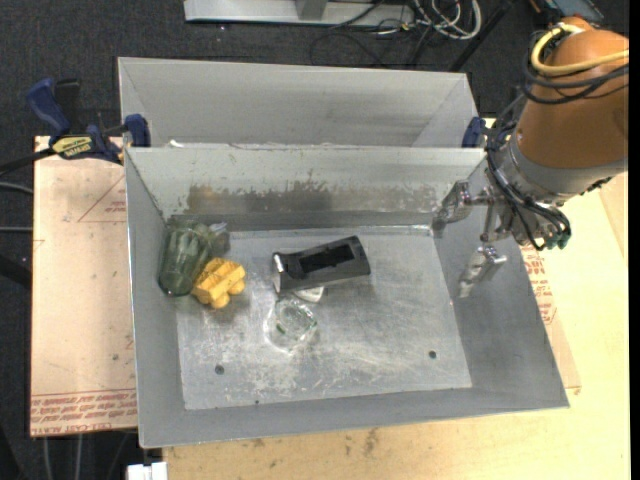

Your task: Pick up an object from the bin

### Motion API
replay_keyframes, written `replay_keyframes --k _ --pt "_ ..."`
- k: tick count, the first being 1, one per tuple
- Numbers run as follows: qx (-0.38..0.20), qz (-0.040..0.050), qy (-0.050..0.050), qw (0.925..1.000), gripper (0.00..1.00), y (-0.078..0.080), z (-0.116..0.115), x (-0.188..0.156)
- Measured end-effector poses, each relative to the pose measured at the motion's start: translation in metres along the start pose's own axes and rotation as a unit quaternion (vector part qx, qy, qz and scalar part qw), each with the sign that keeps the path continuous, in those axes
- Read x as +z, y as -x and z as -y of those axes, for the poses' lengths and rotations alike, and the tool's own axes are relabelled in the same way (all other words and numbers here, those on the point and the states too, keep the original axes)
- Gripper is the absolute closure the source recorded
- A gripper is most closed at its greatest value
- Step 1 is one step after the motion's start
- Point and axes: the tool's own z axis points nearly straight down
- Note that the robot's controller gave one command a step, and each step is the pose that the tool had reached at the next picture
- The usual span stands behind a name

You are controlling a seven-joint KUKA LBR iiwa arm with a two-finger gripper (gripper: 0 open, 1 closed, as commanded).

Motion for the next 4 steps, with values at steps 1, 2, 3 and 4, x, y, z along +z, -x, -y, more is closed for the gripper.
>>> replay_keyframes --k 1,2,3,4 --pt "-0.014 0.0092 -0.004 0.9999 0.00 0.034 -0.032 0.009" --pt "0.042 -0.0006 0.001 0.9991 0.00 0.038 -0.048 0.052" --pt "0.160 0.0002 0.000 0.9870 0.00 0.041 -0.077 0.067" --pt "0.056 0.0026 0.000 0.9984 0.00 0.080 -0.110 0.100"
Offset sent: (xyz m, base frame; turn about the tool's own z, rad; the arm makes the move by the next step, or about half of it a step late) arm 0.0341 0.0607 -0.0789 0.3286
